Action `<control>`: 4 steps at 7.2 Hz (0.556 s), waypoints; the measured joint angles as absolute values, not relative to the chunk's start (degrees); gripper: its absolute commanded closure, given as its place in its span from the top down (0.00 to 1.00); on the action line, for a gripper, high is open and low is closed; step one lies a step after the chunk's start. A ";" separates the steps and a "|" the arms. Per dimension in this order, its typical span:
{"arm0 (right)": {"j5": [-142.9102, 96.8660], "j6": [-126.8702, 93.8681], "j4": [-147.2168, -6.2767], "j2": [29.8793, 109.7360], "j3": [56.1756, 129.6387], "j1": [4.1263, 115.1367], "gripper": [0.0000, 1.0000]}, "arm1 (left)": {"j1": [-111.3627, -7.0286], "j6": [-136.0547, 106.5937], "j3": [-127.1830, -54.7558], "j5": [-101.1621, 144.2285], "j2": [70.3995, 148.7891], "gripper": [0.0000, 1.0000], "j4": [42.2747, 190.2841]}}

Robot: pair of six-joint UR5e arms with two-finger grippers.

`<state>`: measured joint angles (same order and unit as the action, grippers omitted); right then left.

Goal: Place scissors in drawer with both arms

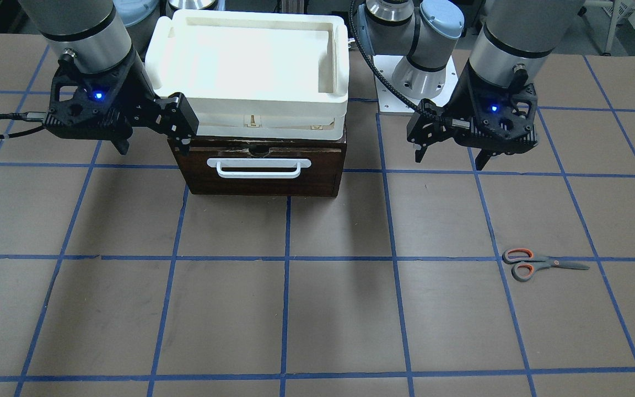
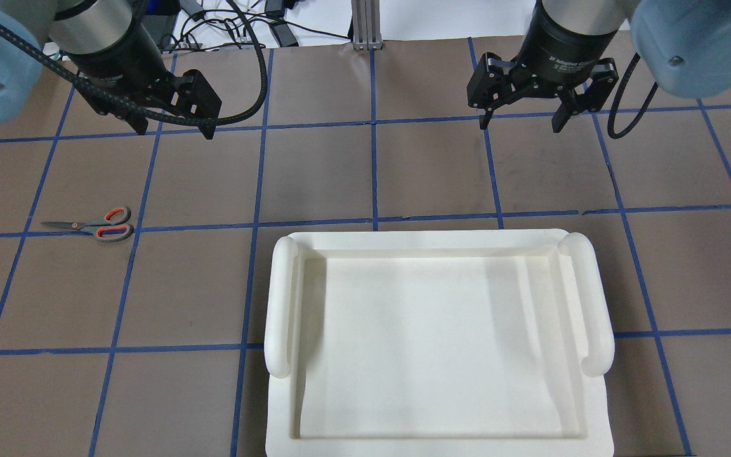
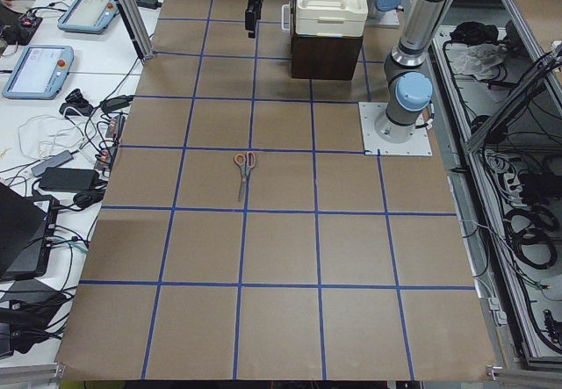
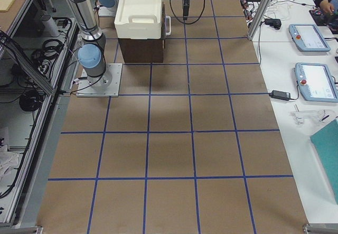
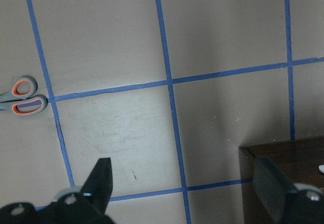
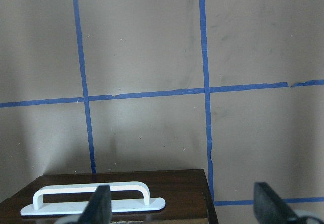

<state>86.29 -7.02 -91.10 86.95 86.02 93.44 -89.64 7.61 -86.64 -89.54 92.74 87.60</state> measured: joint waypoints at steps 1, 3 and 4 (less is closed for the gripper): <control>86.32 -6.95 -91.07 86.97 86.04 93.43 1.00 | -89.50 7.30 -86.81 -89.61 92.54 1.00 88.17; 88.11 -6.79 -90.46 86.99 86.04 93.47 1.00 | -89.10 7.14 -87.45 -89.54 91.99 1.00 88.66; 89.09 -6.71 -88.89 86.83 86.07 93.53 1.00 | -88.95 7.11 -87.83 -89.60 91.91 1.00 88.07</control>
